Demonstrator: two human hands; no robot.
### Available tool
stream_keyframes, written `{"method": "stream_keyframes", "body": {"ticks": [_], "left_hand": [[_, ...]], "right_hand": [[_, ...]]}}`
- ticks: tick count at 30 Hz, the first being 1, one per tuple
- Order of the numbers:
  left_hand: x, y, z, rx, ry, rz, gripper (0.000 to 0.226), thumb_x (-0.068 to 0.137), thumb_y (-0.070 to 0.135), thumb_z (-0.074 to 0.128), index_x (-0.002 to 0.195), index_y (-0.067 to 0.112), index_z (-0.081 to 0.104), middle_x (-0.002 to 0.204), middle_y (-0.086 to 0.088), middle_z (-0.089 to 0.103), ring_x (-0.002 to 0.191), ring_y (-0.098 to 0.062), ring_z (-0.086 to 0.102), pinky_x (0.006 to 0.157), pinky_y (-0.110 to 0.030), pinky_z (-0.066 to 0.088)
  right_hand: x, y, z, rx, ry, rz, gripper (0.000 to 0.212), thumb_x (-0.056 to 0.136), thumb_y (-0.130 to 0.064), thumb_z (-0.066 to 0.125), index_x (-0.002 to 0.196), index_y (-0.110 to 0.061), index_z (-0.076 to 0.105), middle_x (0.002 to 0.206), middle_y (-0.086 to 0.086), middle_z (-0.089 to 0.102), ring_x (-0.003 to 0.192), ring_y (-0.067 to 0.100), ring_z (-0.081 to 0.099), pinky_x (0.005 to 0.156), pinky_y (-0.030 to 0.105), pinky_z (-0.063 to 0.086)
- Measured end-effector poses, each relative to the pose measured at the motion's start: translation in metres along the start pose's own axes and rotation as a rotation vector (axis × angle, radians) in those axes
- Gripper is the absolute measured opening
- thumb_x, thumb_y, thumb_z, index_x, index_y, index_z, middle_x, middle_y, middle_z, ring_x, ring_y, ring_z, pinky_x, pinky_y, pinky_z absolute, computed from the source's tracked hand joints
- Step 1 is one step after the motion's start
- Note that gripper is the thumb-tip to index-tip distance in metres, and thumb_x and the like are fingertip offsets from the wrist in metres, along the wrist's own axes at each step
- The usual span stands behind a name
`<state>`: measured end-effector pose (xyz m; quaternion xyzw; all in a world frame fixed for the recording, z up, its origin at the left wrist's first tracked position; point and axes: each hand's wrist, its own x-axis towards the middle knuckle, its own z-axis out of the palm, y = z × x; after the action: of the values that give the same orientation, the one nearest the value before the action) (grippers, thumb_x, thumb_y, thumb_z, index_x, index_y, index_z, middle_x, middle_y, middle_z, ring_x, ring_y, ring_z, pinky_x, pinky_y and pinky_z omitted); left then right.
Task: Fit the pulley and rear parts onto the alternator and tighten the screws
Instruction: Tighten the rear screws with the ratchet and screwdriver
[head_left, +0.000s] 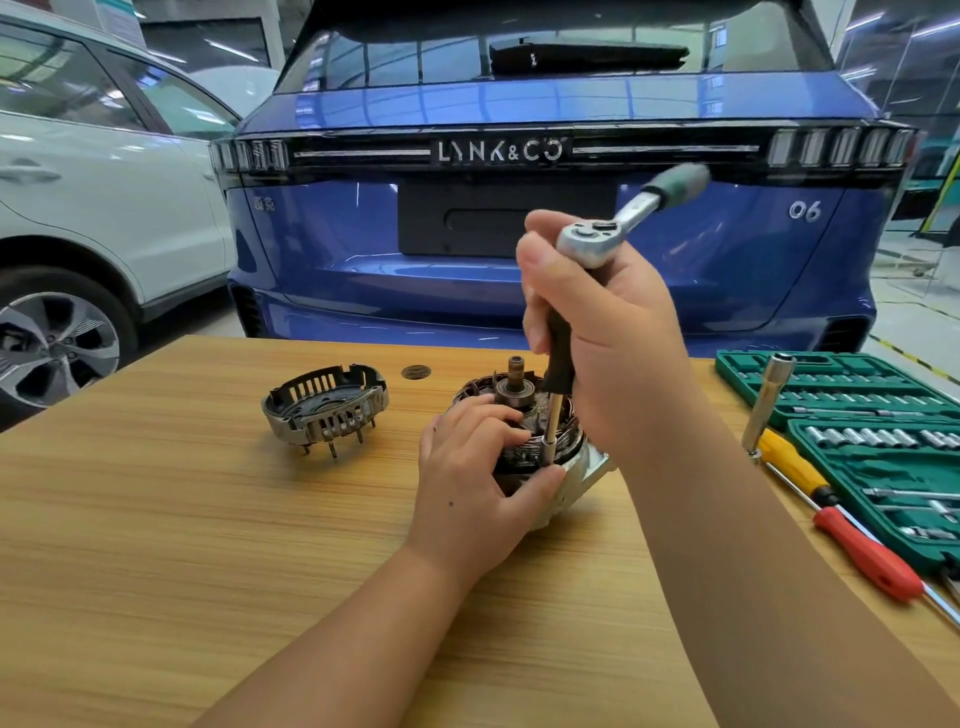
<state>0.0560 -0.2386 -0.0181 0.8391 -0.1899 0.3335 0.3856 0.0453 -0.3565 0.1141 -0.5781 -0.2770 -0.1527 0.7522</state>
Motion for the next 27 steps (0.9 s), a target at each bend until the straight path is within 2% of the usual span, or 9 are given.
{"method": "stream_keyframes", "body": {"ticks": [6,9,11,13,14,17,20,25,27], "left_hand": [[0.000,0.003,-0.002,-0.003,0.001,0.002,0.037,0.079,0.050,0.067,0.098,0.019,0.069,0.121,0.014,0.062,0.131,-0.012,0.047,0.110,-0.059,0.032],[0.000,0.010,-0.005,-0.087,-0.006,-0.059,0.039,0.079,0.041,0.077,0.112,0.034,0.057,0.120,0.043,0.047,0.127,-0.004,0.042,0.109,-0.057,0.036],[0.000,0.014,-0.006,-0.147,-0.008,-0.099,0.044,0.079,0.041,0.077,0.114,0.041,0.050,0.112,0.043,0.044,0.123,-0.006,0.044,0.107,-0.057,0.040],[0.000,0.014,-0.007,-0.062,-0.017,-0.028,0.033,0.082,0.051,0.063,0.107,0.030,0.064,0.111,0.032,0.046,0.120,-0.013,0.048,0.104,-0.058,0.041],[0.001,0.014,-0.008,-0.014,-0.032,-0.001,0.045,0.082,0.055,0.055,0.105,0.018,0.067,0.109,0.024,0.050,0.119,-0.019,0.051,0.103,-0.059,0.041],[0.003,0.012,-0.008,-0.004,-0.045,0.005,0.050,0.082,0.056,0.051,0.099,0.012,0.068,0.107,0.013,0.054,0.117,-0.026,0.055,0.102,-0.058,0.041],[0.000,0.010,-0.005,-0.095,-0.014,-0.006,0.031,0.080,0.044,0.071,0.099,0.021,0.066,0.115,0.019,0.057,0.120,-0.019,0.054,0.107,-0.049,0.040],[0.001,0.001,0.001,0.004,0.003,-0.001,0.034,0.080,0.049,0.069,0.098,0.021,0.069,0.119,0.019,0.057,0.130,-0.008,0.044,0.115,-0.048,0.029],[0.001,0.000,0.001,-0.005,0.009,0.003,0.037,0.080,0.053,0.065,0.098,0.021,0.069,0.118,0.020,0.056,0.130,-0.007,0.044,0.114,-0.050,0.030]], "right_hand": [[0.001,0.012,0.002,0.027,-0.101,-0.227,0.041,0.097,-0.006,0.057,0.131,-0.028,0.052,0.083,0.021,0.049,0.058,0.024,0.044,0.057,0.031,0.043],[0.002,0.015,0.003,0.055,-0.135,-0.266,0.043,0.098,-0.003,0.059,0.126,-0.035,0.059,0.076,0.033,0.038,0.055,0.038,0.032,0.049,0.031,0.039],[0.004,0.018,0.002,0.093,-0.156,-0.264,0.046,0.097,0.002,0.058,0.125,-0.034,0.062,0.074,0.030,0.036,0.057,0.038,0.030,0.048,0.033,0.036],[0.006,0.019,-0.003,0.180,-0.207,-0.196,0.051,0.095,0.007,0.049,0.122,-0.033,0.067,0.073,0.021,0.043,0.056,0.034,0.032,0.050,0.035,0.034],[0.006,0.018,-0.005,0.245,-0.245,-0.138,0.055,0.093,0.008,0.041,0.121,-0.030,0.069,0.073,0.014,0.051,0.057,0.028,0.039,0.052,0.031,0.036],[0.006,0.016,-0.007,0.380,-0.321,-0.030,0.049,0.085,-0.010,0.037,0.124,-0.019,0.065,0.080,0.006,0.061,0.067,0.019,0.049,0.059,0.026,0.042],[0.003,0.010,-0.001,0.295,-0.174,-0.024,0.043,0.082,-0.033,0.059,0.121,-0.017,0.063,0.077,0.002,0.059,0.064,0.016,0.049,0.057,0.024,0.043],[0.003,0.004,0.000,-0.001,0.174,-0.072,0.017,0.093,-0.026,0.068,0.090,-0.011,0.060,0.061,-0.005,0.045,0.052,0.012,0.035,0.047,0.027,0.030],[0.006,0.002,-0.004,0.018,0.174,0.000,0.014,0.095,-0.023,0.066,0.091,-0.011,0.059,0.065,-0.001,0.045,0.054,0.013,0.037,0.050,0.026,0.033]]}}
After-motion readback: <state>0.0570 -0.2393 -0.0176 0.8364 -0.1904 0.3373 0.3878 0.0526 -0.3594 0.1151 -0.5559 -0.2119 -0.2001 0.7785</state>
